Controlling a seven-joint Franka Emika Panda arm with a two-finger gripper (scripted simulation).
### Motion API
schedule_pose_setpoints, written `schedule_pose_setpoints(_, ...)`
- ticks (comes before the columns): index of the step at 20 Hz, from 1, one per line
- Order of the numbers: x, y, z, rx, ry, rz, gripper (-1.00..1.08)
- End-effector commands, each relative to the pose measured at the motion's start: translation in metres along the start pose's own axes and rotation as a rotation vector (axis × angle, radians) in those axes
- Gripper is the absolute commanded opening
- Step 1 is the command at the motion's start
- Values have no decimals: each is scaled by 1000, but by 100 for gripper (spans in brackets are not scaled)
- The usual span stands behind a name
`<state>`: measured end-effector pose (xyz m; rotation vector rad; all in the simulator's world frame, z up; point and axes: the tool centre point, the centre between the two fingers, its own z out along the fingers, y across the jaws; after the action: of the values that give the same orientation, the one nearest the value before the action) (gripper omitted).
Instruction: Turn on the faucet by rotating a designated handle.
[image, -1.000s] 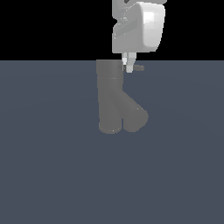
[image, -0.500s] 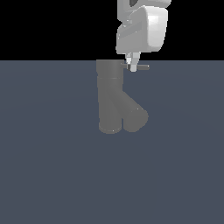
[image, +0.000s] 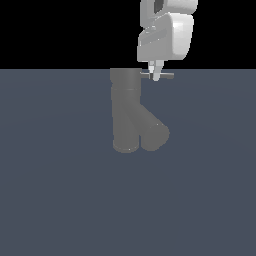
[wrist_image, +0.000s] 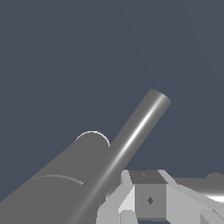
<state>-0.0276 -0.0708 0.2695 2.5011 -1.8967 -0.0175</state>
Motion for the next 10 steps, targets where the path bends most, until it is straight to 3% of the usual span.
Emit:
schedule_pose_setpoints(1, 19, -4, 0, 8, 6, 24, -100)
schedule_pose_setpoints(10, 42, -19, -1, 9, 6, 35, -100)
